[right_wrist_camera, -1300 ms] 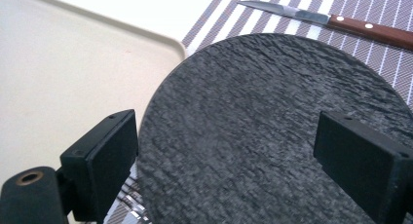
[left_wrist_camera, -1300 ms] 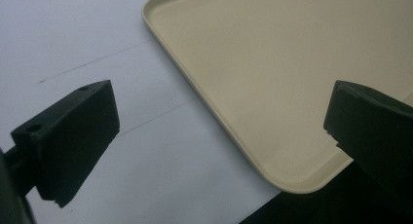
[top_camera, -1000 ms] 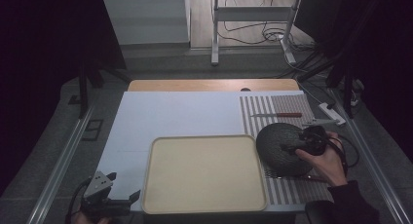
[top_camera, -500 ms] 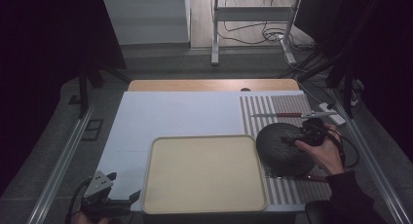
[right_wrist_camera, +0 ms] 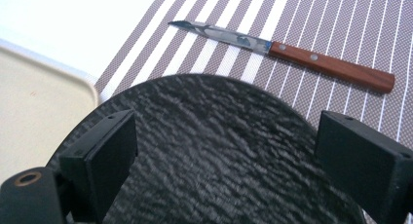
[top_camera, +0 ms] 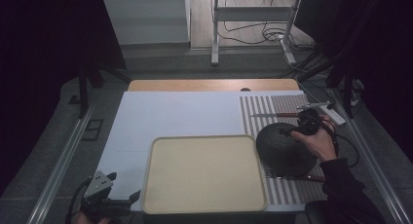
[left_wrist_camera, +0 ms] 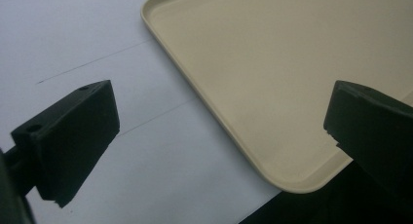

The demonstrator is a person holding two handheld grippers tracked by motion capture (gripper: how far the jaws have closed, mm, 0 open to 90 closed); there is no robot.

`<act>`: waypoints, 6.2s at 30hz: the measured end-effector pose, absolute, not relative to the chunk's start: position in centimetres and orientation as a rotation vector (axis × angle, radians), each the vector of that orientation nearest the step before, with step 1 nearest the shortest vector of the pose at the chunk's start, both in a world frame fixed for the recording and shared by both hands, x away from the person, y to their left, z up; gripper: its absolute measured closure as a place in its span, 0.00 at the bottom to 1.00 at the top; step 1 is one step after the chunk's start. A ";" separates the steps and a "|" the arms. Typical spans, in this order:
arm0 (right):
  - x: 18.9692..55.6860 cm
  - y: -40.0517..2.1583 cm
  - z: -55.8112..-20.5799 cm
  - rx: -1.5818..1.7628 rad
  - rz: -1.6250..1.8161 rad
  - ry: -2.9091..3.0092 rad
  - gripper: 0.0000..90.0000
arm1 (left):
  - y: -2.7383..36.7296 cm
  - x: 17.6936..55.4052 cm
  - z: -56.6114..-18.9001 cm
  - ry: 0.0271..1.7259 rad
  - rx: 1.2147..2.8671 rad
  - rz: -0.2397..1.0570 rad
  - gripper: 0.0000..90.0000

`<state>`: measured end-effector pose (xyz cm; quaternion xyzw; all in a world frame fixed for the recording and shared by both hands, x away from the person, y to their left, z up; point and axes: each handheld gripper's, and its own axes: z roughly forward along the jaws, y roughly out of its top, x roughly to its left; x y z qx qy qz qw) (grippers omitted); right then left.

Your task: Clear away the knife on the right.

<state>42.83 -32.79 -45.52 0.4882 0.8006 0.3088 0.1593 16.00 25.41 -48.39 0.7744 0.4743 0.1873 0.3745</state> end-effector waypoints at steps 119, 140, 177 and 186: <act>51.8 -35.1 -47.5 1.497 0.715 2.254 0.17 | 25.0 16.1 -48.4 1.200 2.022 0.489 0.00; 53.2 -33.4 -50.1 1.456 0.634 2.336 0.10 | 25.0 16.1 -48.4 1.200 2.026 0.489 0.00; 53.1 -35.2 -48.8 1.291 0.678 2.387 0.86 | 25.0 16.0 -48.4 1.201 2.025 0.491 0.00; 52.6 -36.0 -47.7 1.351 0.768 2.330 0.86 | 25.0 16.0 -48.4 1.201 2.025 0.492 0.00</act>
